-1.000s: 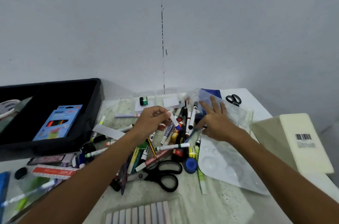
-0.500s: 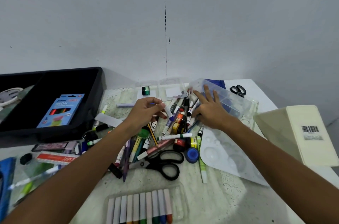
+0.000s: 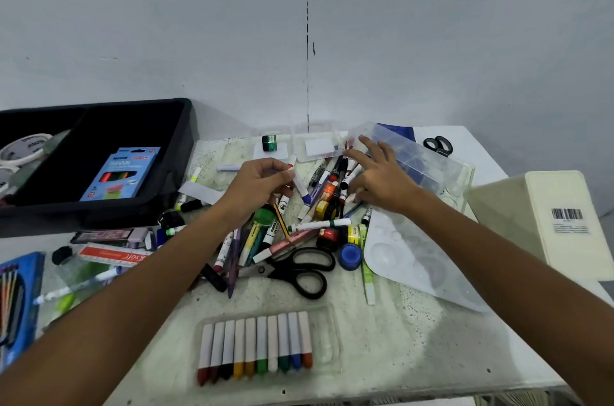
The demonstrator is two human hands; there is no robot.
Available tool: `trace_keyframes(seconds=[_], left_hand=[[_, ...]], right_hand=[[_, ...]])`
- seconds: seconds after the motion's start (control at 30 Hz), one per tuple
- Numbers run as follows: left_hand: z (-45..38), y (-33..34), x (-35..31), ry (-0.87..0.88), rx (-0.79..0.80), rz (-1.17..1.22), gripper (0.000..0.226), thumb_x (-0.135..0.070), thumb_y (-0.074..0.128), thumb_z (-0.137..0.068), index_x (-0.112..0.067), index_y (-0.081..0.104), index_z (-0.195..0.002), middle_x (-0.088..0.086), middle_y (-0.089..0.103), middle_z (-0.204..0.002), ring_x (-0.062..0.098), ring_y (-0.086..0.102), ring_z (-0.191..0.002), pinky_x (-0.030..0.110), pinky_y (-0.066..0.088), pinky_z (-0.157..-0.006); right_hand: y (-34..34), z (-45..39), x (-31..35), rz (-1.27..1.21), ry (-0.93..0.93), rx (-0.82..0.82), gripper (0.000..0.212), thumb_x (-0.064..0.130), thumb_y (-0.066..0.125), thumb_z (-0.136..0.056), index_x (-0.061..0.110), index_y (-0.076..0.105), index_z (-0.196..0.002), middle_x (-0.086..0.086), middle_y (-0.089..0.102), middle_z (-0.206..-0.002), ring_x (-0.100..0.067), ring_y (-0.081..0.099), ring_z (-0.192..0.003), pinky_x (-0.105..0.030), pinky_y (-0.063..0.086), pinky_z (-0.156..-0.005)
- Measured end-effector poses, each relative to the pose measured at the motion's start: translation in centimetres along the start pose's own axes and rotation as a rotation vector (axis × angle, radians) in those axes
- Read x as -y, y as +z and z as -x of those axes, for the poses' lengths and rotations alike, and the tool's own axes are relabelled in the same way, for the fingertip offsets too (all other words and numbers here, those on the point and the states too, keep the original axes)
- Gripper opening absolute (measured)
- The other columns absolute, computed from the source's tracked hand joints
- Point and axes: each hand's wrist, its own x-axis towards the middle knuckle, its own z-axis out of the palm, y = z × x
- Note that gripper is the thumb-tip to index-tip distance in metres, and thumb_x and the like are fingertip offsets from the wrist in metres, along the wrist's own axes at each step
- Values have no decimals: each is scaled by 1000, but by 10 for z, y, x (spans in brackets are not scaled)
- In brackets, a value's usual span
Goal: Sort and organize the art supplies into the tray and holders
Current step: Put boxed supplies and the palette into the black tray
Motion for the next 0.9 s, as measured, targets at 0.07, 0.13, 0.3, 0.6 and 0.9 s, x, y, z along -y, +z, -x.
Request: trace_keyframes(seconds=[0.07,0.13,0.3,0.6,0.9], left_hand=[[2,-1,-1,6,2,-7,5,-13,64,-90,-8,63,-88,8,71,-85,13,66,-63,20,43,-50],[6,-1,-1,9,7,-22,7,-13,64,-90,-6,63,-88,6,72,-83,14,66,-64,20,42,-50],[20,-3,-6,14,62,-26,8,-11,63,-90,-4,63,-88,11,73,-80,18,68,-68,22,46,-52],[64,-2,4,-68,216,-69,5,-4,66,-87,-2,66,-91,15,71,-76,24,67,-65,34,57,-66],[117,21,28,-51,306,-277,6,-4,71,-82,0,72,-87,9,72,-73,12,67,-66,18,50,-63]], right_hand=[[-1,4,-1,-83,-4,-64,15,27,79,-74,24,78,-89,-8,39,-150,-39,17,-143,-57,16,-111],[0,9,-1,-163,7,-100,17,23,81,-71,19,79,-87,-8,53,-137,-39,32,-134,-56,29,-102],[-8,24,3,-381,38,-139,14,20,77,-78,14,74,-90,-2,67,-96,-24,54,-100,-37,44,-79],[-33,59,62,-1043,109,-54,32,5,74,-81,16,65,-111,-3,69,-74,-18,66,-71,-26,52,-69],[-26,95,116,-1225,226,271,15,1,73,-81,7,62,-89,-12,72,-70,-23,69,-61,-26,52,-49]])
